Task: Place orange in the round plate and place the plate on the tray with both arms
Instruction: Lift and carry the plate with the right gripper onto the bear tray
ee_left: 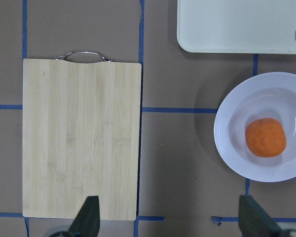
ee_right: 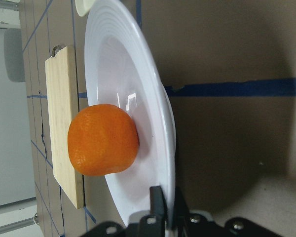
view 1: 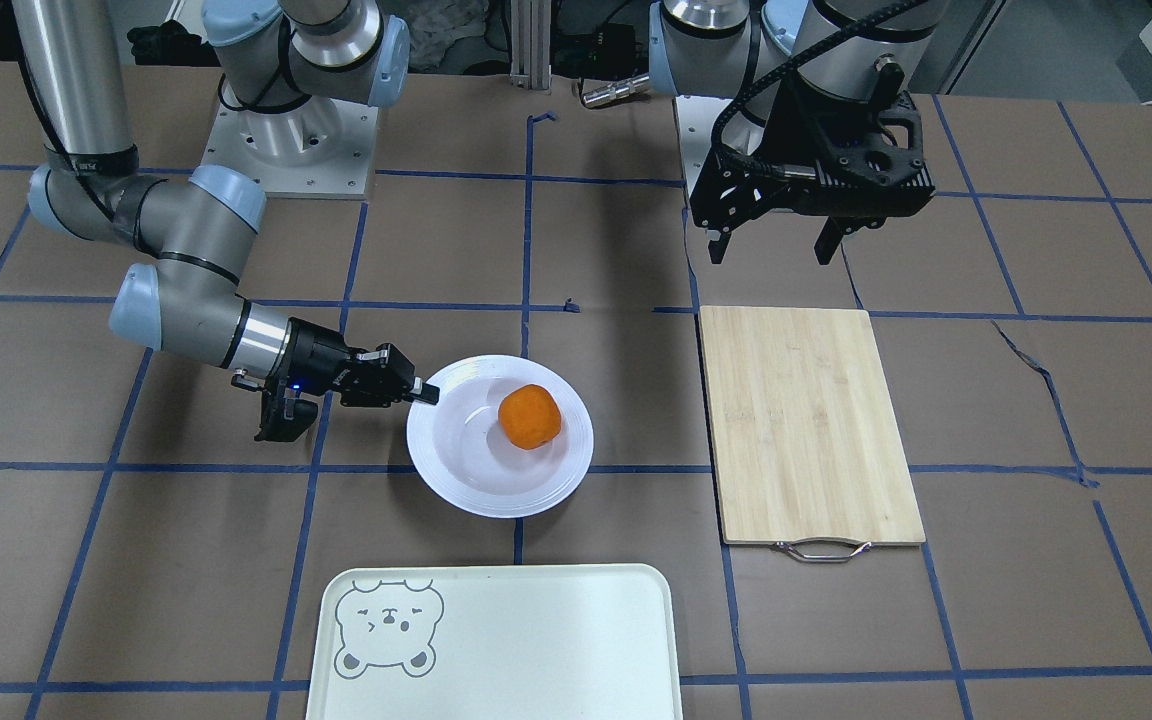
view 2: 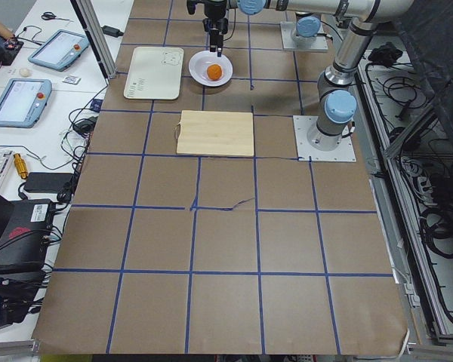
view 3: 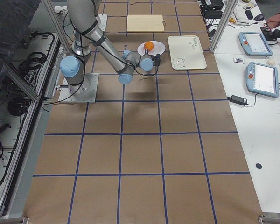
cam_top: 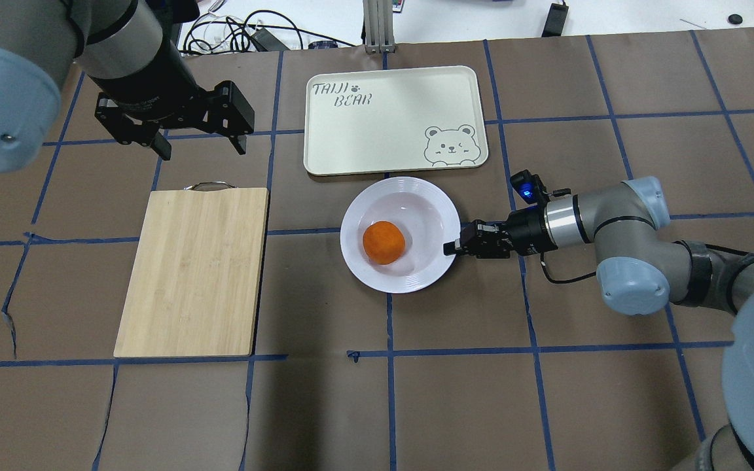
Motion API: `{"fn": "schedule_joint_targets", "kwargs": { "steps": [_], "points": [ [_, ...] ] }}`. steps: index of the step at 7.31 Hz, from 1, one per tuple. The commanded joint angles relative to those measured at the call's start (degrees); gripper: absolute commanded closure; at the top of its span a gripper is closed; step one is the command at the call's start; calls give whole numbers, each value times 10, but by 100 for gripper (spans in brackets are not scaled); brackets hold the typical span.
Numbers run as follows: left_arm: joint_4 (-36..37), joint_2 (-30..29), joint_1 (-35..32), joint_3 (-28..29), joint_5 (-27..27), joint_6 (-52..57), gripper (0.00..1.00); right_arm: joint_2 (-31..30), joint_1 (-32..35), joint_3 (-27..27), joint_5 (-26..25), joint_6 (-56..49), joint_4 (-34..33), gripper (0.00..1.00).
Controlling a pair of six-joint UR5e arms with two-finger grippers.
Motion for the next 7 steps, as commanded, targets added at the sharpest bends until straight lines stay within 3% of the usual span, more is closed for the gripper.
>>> {"fn": "schedule_joint_targets", "kwargs": {
  "steps": [1,4,7],
  "points": [
    [0,0,0,0,0,1,0,-23,0,-4,-6,86,-2,100],
    [0,0,0,0,0,1,0,-68,0,-4,-4,172,3,100],
    [0,0,0,-1,1,1,0,-76,-1,-45,1,245,5,100]
  ]
}}
